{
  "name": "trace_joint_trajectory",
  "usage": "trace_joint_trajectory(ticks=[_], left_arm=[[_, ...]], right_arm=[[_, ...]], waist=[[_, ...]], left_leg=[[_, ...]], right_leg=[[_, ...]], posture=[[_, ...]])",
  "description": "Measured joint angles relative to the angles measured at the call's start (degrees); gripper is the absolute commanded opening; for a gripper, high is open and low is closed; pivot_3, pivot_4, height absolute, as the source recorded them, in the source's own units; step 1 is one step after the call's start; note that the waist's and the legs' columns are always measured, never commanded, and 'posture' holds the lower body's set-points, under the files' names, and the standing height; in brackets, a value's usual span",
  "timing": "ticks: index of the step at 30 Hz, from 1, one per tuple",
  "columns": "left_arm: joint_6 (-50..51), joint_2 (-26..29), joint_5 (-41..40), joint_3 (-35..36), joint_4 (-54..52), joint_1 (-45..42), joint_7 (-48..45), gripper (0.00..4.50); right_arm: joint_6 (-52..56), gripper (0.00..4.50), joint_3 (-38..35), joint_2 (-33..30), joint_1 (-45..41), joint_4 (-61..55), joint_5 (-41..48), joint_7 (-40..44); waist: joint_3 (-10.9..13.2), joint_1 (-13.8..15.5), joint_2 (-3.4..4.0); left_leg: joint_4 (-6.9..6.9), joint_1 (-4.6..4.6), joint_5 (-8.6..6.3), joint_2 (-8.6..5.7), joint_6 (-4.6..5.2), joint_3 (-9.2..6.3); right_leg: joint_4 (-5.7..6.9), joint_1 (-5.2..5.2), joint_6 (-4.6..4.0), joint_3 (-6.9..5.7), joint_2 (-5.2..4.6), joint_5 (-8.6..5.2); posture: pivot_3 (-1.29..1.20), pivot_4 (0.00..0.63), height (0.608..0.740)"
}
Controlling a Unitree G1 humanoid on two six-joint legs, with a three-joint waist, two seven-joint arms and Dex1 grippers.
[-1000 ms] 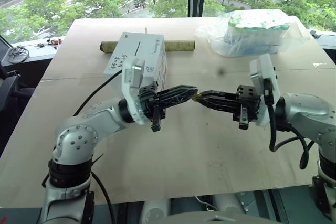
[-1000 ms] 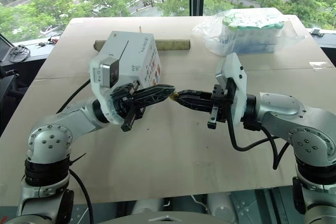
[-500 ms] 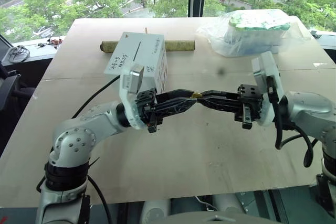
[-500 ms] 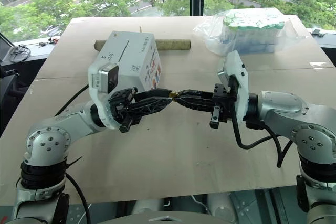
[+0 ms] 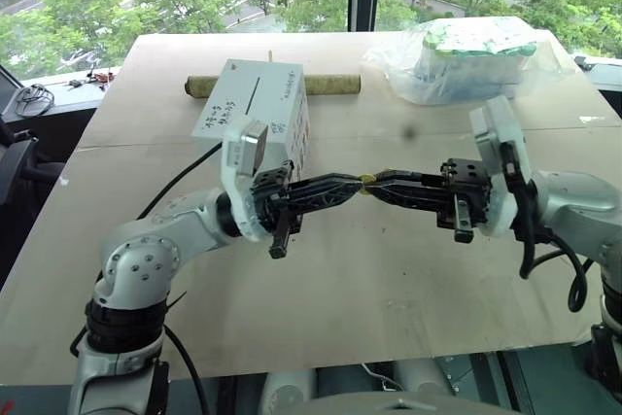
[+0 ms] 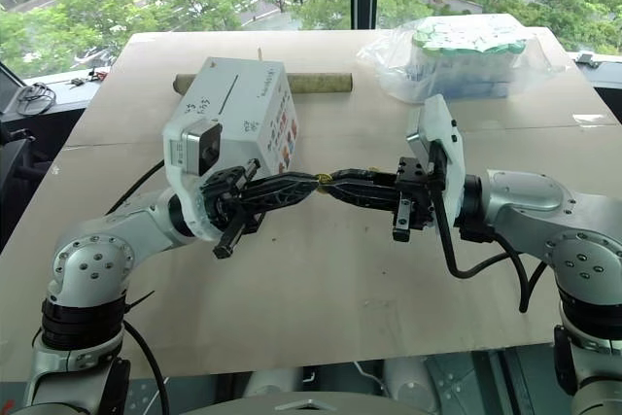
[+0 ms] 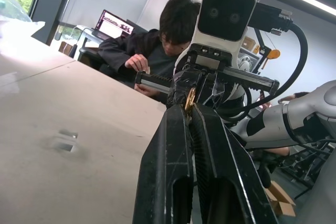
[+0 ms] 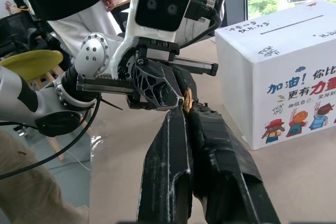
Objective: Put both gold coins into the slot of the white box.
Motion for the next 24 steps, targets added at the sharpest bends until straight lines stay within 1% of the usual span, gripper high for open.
trace_joint_trajectory(ticks=[16,17,18,20,23,24], left_arm=[[-0.01,-0.85,0.63,0.12,0.15,0.43,0.04,0.06],[-0.01,-0.86,0.49,0.12,0.15,0.65,0.04,0.00],[-0.01,-0.86,0.22,0.40,0.20,1.07,0.27,0.00],[-0.01,-0.85,0.11,1.21,0.66,1.74,1.17,0.00],[-0.01,-0.85,-0.48,2.30,0.96,1.83,1.99,0.00],[-0.02,-0.82,-0.86,2.63,1.14,1.83,2.40,0.00]], right_arm=[[-1.10,0.00,0.55,-0.56,0.45,0.01,-0.25,0.05],[-1.11,0.63,0.65,-0.66,0.45,0.04,-0.23,0.11],[-1.21,0.94,0.65,-0.66,0.44,0.49,-0.15,0.11],[-1.26,1.93,0.64,-0.62,0.44,1.29,0.56,0.04],[-1.32,3.31,0.64,-0.51,0.17,1.93,2.12,-0.48],[-1.38,3.68,0.56,-0.41,-0.15,2.23,2.58,-1.15]], waist=[[0.01,-0.01,0.00],[0.01,-0.01,0.00],[0.01,-0.03,0.00],[0.01,-0.02,0.00],[0.03,0.00,-0.02],[0.03,0.00,-0.02]], left_leg=[[-0.01,0.00,0.00,0.01,0.00,0.00],[-0.01,0.00,0.00,0.01,0.00,0.00],[-0.01,0.00,0.00,0.02,0.00,0.00],[-0.01,0.00,0.00,0.02,0.00,0.00],[-0.01,-0.01,0.00,0.03,0.00,-0.01],[-0.01,-0.01,0.00,0.03,0.00,0.00]], right_leg=[[-0.01,0.00,0.00,0.00,0.00,0.00],[-0.01,0.00,0.00,0.00,0.00,0.00],[-0.01,0.00,0.00,0.00,0.00,0.00],[0.00,0.00,0.00,0.00,-0.01,0.00],[-0.01,0.00,0.00,0.00,-0.01,0.00],[-0.01,0.00,0.00,0.00,-0.02,0.00]], posture=[[0.00,0.150,0.740],[0.00,0.150,0.740],[0.00,0.150,0.740],[0.00,0.150,0.740],[0.00,0.150,0.740],[0.00,0.150,0.740]])
